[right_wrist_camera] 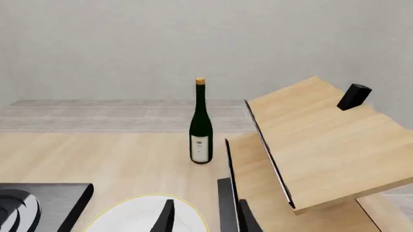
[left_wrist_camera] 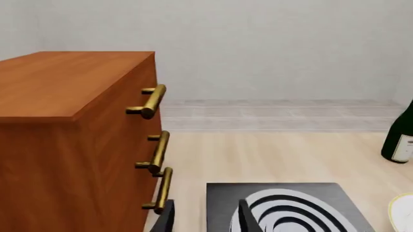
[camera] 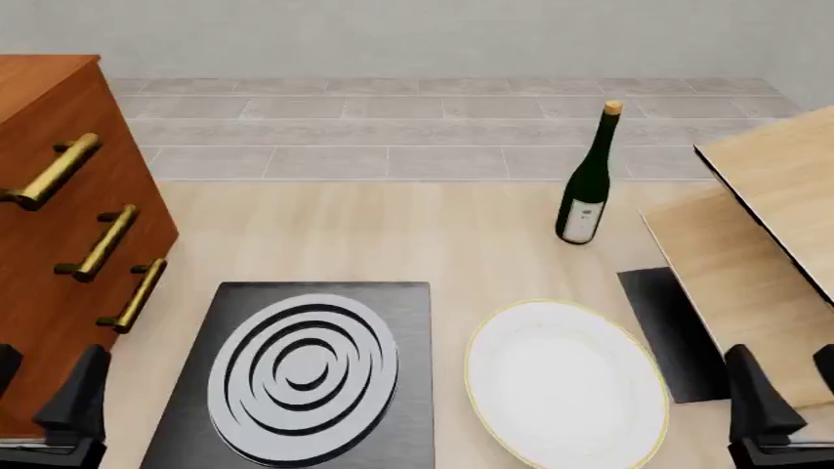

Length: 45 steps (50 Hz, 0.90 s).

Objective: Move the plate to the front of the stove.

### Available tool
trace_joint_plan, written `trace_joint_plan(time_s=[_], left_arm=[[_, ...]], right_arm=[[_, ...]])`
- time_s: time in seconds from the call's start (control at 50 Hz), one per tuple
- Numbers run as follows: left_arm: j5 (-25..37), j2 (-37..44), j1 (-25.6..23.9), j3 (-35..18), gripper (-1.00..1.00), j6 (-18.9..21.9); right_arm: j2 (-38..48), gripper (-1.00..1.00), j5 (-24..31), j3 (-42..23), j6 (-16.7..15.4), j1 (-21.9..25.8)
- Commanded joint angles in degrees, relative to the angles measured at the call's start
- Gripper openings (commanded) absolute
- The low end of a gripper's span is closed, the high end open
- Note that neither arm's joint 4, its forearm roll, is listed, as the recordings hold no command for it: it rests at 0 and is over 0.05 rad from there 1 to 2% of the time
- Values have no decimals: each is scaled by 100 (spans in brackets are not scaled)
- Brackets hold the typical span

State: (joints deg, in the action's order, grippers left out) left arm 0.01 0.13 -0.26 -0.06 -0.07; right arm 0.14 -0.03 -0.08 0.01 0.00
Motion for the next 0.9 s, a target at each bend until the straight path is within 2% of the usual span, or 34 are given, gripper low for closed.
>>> trace_joint_plan(time_s=[0.02, 0.24, 0.44, 0.54, 0.6, 0.68, 0.9], left_arm=[[19, 5, -125, -20, 100, -1], [34, 2, -199, -162, 100, 44], [710, -5, -303, -1220, 100, 170], [1174, 12, -533, -1829, 100, 332], [1310, 168, -680, -2189, 100, 454], [1364, 504, -989, -2551, 100, 815], [1408, 1566, -2194, -3540, 100, 1731]], right_arm=[[29, 100, -7, -17, 0, 0], [30, 100, -7, -17, 1, 1], [30, 100, -7, -17, -1, 0], [30, 100, -7, -17, 1, 0], [29, 100, -7, -17, -1, 1], [30, 100, -7, -17, -1, 0], [29, 100, -7, -17, 0, 0]])
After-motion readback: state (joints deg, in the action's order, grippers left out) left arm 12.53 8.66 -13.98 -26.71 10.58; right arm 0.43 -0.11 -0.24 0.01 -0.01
